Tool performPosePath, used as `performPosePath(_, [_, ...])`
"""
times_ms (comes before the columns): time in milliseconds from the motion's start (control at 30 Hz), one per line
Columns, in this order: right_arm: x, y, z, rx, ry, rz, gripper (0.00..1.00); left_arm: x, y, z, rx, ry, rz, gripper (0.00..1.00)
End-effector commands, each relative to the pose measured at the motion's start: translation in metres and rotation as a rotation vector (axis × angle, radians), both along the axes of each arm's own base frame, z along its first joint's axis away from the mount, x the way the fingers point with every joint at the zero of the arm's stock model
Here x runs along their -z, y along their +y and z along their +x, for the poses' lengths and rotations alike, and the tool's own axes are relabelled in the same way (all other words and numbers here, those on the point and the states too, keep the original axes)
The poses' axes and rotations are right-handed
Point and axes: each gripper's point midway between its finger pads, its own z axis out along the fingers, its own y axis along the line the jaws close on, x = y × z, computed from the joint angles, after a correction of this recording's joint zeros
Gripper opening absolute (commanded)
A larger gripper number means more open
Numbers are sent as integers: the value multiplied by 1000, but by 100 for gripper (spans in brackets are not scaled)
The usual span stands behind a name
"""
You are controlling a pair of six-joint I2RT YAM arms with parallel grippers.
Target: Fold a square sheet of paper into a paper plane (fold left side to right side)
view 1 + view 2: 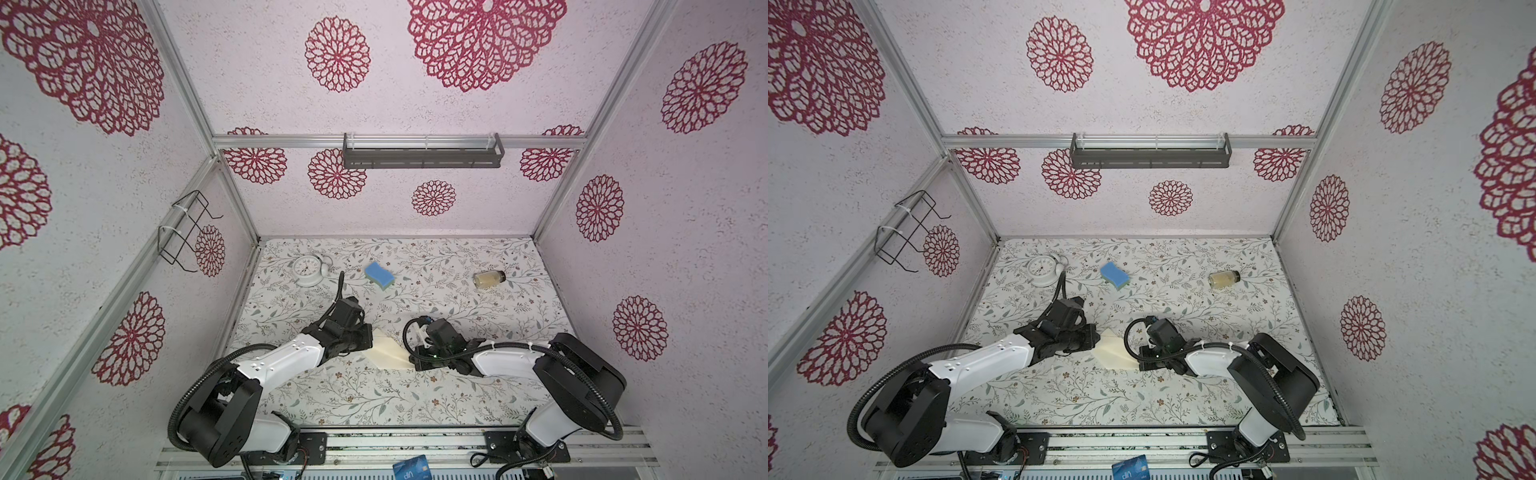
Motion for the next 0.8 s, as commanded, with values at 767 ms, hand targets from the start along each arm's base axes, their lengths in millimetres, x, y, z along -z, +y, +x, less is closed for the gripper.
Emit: performPosePath(767, [34,-45,-8,-105,94,-359,0,87,-15,-20,93,143,110,0])
